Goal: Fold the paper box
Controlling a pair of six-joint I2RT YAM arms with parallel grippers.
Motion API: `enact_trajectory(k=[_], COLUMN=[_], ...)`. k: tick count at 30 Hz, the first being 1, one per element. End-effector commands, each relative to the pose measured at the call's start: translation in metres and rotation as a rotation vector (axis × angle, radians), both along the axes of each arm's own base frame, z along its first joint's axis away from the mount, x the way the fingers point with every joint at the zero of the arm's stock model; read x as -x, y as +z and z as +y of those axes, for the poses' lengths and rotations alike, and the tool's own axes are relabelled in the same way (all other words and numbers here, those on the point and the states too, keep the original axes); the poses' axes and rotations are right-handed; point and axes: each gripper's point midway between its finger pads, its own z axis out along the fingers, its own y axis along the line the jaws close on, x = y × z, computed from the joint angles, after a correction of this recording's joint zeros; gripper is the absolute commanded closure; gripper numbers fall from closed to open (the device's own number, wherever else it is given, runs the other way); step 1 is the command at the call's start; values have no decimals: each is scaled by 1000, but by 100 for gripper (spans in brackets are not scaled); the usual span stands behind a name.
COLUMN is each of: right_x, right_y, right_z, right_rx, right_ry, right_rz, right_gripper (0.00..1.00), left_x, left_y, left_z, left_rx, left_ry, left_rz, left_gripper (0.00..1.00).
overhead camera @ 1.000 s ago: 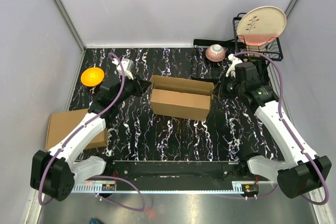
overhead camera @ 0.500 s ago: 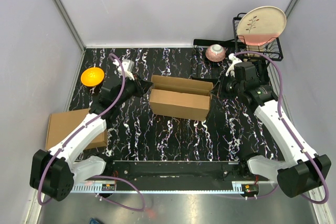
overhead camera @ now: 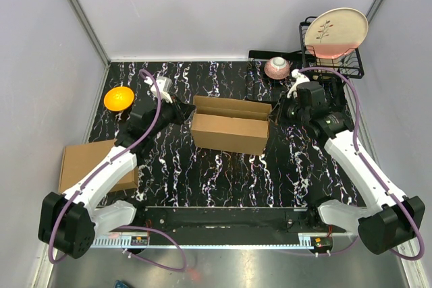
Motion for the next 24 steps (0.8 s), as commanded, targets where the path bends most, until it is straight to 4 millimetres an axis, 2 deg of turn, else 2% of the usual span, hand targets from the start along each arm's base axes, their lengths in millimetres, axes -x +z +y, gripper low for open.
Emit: enact_trajectory(k=[1,7,24], right_x=[12,6,2], right_y=[-4,25,36], right_z=[17,17,20], right_rx=[-45,-67,-82], right_ry=[47,30,28], right_rz=[30,-21,-27], right_gripper=[100,100,100], left_x=[6,5,4], left_y=[8,8,3], left_z=[-12,-10,-9], left_rx=[36,25,15], left_ry=[-52,-43,-37], left_rz=[-29,-31,-21], left_gripper=[84,84,84])
